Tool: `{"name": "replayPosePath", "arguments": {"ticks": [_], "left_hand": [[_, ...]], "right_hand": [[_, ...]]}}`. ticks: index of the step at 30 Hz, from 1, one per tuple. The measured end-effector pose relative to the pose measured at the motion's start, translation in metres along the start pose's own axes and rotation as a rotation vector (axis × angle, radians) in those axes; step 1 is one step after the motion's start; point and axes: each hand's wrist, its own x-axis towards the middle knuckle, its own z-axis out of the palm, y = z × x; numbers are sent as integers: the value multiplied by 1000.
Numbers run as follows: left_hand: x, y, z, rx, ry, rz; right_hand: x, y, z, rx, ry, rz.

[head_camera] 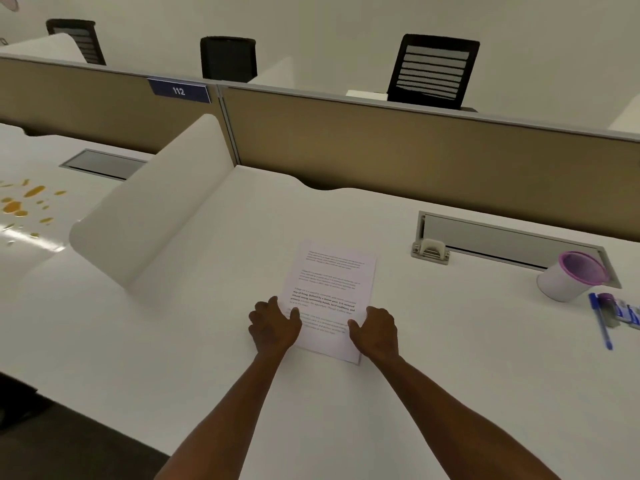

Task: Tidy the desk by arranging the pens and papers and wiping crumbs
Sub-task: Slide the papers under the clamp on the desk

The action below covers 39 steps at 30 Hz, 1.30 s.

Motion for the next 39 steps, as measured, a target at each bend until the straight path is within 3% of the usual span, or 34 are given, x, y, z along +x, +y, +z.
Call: {"name": "replayPosePath", "arguments": {"ticks": [7,14,24,30,35,39], "left_hand": [[7,2,0,-67,-27,-19],[25,0,-5,-366,-49,-158],[25,4,-10,-300,-63,-39],[26,-2,-8,-435,-96,-91],[35,-12,-11,-620,-149,-177],[45,-23,-11,-688,-186,-216]], "right_hand": [[7,-3,5,-28,-13,31],[6,0,8,-14,3,35],[9,5,11,-10,10,25],[11,7,13,-20,12,14],[18,8,4,210,135,52],[45,2,-20,292,243,-29]]}}
